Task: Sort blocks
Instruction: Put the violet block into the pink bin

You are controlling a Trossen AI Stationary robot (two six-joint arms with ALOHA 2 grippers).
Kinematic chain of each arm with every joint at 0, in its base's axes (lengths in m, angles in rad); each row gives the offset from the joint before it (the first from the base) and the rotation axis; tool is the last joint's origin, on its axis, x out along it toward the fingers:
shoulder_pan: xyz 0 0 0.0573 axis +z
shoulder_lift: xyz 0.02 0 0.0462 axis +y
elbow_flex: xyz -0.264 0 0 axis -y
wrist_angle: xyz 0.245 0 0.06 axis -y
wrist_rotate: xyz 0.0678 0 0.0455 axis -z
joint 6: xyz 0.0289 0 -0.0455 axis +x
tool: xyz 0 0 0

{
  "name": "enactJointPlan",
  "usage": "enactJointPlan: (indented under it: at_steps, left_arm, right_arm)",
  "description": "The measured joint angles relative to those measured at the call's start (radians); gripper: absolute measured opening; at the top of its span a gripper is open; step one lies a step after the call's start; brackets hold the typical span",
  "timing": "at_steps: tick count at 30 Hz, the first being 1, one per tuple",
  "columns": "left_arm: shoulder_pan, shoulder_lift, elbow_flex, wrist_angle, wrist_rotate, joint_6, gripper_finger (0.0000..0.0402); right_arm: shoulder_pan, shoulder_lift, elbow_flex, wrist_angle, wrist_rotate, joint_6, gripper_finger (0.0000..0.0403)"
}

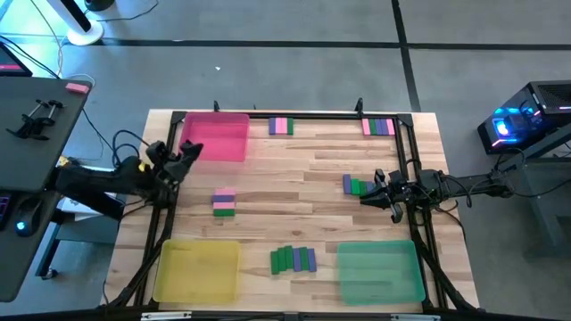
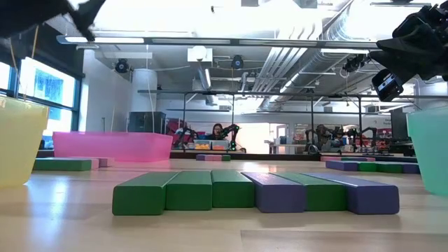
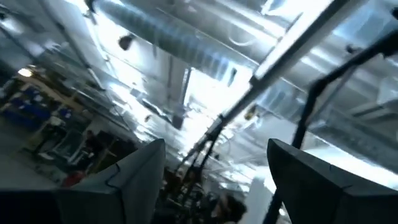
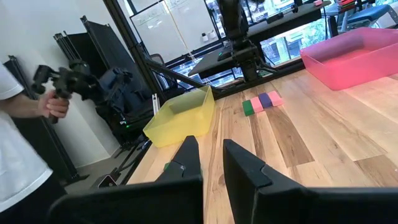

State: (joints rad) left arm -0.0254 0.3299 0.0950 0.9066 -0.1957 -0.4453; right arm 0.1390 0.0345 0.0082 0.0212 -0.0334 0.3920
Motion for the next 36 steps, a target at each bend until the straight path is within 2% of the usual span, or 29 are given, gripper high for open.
enactJointPlan:
  at_steps: [4,6,9,13,14,16,19,21,22,23,24,27,29,32,34,36]
  left_arm:
    - [0.0,0.215,0.182,-0.089,0.108,0.14,0.0268]
    - [0.0,0.321,0.277,-0.166,0.107,0.204,0.0268]
    - [0.0,0.468,0.404,-0.22,0.022,0.181,0.0268]
    - [0.0,0.64,0.552,-0.167,-0.142,0.081,0.0268]
    - [0.0,0.677,0.585,-0.15,-0.166,0.043,0.0268]
    - [0.0,0.733,0.645,-0.145,-0.184,-0.033,0.0268]
    - [0.0,0.799,0.717,-0.143,-0.183,-0.087,0.0268]
    - [-0.001,0.836,0.748,-0.147,-0.183,-0.093,0.0268]
    - [-0.001,0.853,0.761,-0.147,-0.183,-0.093,0.0268]
    - [0.0,0.865,0.77,-0.148,-0.183,-0.094,0.0268]
    - [0.0,0.877,0.781,-0.147,-0.183,-0.099,0.0268]
    - [0.0,0.912,0.802,-0.145,-0.183,-0.137,0.0268]
    - [0.008,0.925,0.811,-0.153,-0.176,-0.154,0.0268]
    - [0.05,0.9,0.836,-0.208,-0.061,-0.103,0.0268]
    - [0.101,0.867,0.885,-0.361,0.024,-0.143,0.0268]
    - [0.159,0.848,0.961,-0.629,0.143,-0.186,0.0268]
  right_arm:
    - [0.0,0.0,0.0,0.0,0.0,0.0,0.002]
    - [0.0,0.0,0.0,0.0,0.0,0.0,0.002]
    - [0.0,0.0,0.0,0.0,0.0,0.0,0.002]
    - [-0.001,0.0,0.0,0.002,0.021,0.001,0.002]
    - [-0.001,0.0,0.0,0.022,0.06,0.026,0.002]
    - [-0.001,0.001,0.0,0.163,0.16,0.216,0.002]
    - [-0.001,-0.002,0.0,0.436,0.449,0.478,0.002]
    - [-0.002,-0.001,0.0,0.548,0.651,0.516,0.002]
    - [-0.004,-0.001,0.0,0.595,0.729,0.48,0.002]
    - [-0.01,0.001,0.002,0.639,0.763,0.439,0.002]
    - [-0.02,0.009,0.009,0.665,0.75,0.399,0.002]
    - [-0.049,0.073,0.082,0.659,0.549,0.365,0.002]
    - [-0.067,0.144,0.15,0.619,0.462,0.349,0.002]
    - [-0.091,0.273,0.272,0.467,0.412,0.268,0.002]
    - [-0.11,0.363,0.359,0.351,0.407,0.241,0.002]
    - [-0.13,0.45,0.44,0.24,0.406,0.222,0.002]
